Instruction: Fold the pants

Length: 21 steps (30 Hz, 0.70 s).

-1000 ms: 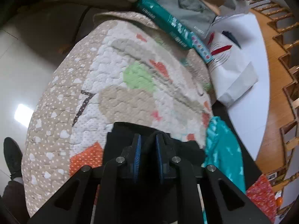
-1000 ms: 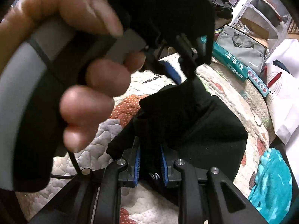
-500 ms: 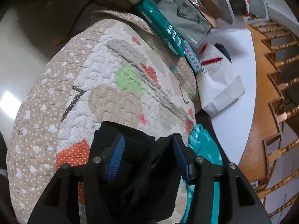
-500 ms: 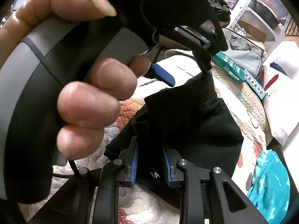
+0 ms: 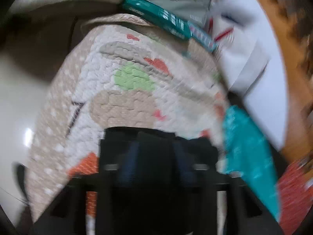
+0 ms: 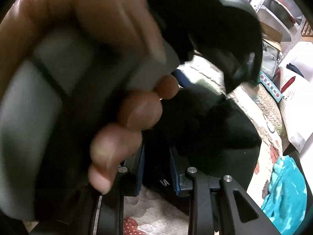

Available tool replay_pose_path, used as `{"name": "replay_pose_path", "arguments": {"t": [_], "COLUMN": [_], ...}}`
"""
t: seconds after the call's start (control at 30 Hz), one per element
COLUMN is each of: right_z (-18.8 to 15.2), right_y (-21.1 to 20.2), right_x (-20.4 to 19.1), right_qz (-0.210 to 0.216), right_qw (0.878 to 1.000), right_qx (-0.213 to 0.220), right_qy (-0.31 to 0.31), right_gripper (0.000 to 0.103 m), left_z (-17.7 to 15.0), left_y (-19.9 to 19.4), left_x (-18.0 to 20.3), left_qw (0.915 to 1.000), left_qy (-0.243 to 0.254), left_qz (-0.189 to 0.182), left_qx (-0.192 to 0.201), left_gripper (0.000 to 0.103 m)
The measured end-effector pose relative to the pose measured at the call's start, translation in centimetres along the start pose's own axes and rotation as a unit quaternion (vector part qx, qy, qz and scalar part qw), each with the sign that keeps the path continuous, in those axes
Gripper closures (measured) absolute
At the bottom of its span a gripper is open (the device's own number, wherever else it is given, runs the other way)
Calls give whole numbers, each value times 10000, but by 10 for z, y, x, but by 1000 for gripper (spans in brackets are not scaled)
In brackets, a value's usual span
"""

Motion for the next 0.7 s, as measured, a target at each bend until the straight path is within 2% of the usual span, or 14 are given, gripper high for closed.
{"name": "replay_pose_path", "arguments": {"t": [0.03, 0.07, 0.13, 0.17, 0.23, 0.3, 0.37, 0.43, 0.47, 0.53, 0.6, 0.7], "right_z": [-1, -1, -4, -6, -11, -18, -24, -28, -29, -29, -27, -26], "right_y": [-2, -4, -10, -12, -18, -24, -33, -43, -49, -58, -54, -35], "right_x": [2, 3, 4, 5, 7, 12, 21, 35, 43, 66, 93, 133], "right_qz": [15, 69, 155, 178, 216, 261, 328, 365, 353, 252, 147, -39], "right_qw": [10000, 10000, 9999, 9998, 9998, 9997, 9993, 9987, 9983, 9967, 9933, 9823], "right_qx": [12, 27, 50, 51, 47, 6, -13, 32, 81, 144, 95, -76], "right_qy": [21, 34, 50, 48, 23, 32, 151, 342, 459, 755, 1141, 1871], "right_gripper": [75, 75, 76, 73, 64, 47, 46, 46, 46, 46, 46, 46], "left_z": [-1, -1, -2, -2, -1, -1, -3, 0, 3, 8, 11, 12], "left_y": [-1, -2, -9, -12, -17, -24, -29, -37, -43, -50, -48, -24], "left_x": [-1, -5, -19, -26, -42, -61, -74, -76, -71, -55, -31, 12], "left_qw": [9996, 9994, 9984, 9971, 9932, 9890, 9868, 9862, 9873, 9901, 9928, 9931], "left_qy": [78, 10, -243, -302, -429, -733, -1117, -1412, -1354, -1033, -591, 279], "left_qz": [255, 347, 511, 693, 1064, 1257, 1135, 716, 597, 581, 586, 808], "left_qx": [23, 23, 71, 110, 214, 278, 292, 473, 582, 751, 860, 806], "left_gripper": [88, 93, 94, 102, 103, 103, 102, 102, 99, 86, 69, 61]}}
Point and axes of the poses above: each gripper's, at about its wrist camera, not at the fingertips, and y roughly the way its jaws point, x to its right, z to its top, the point moved 5 cm from there along y, roughly the way its jaws point, and after that the axes turned 5 degrees about -z, right-handed, at the moved point
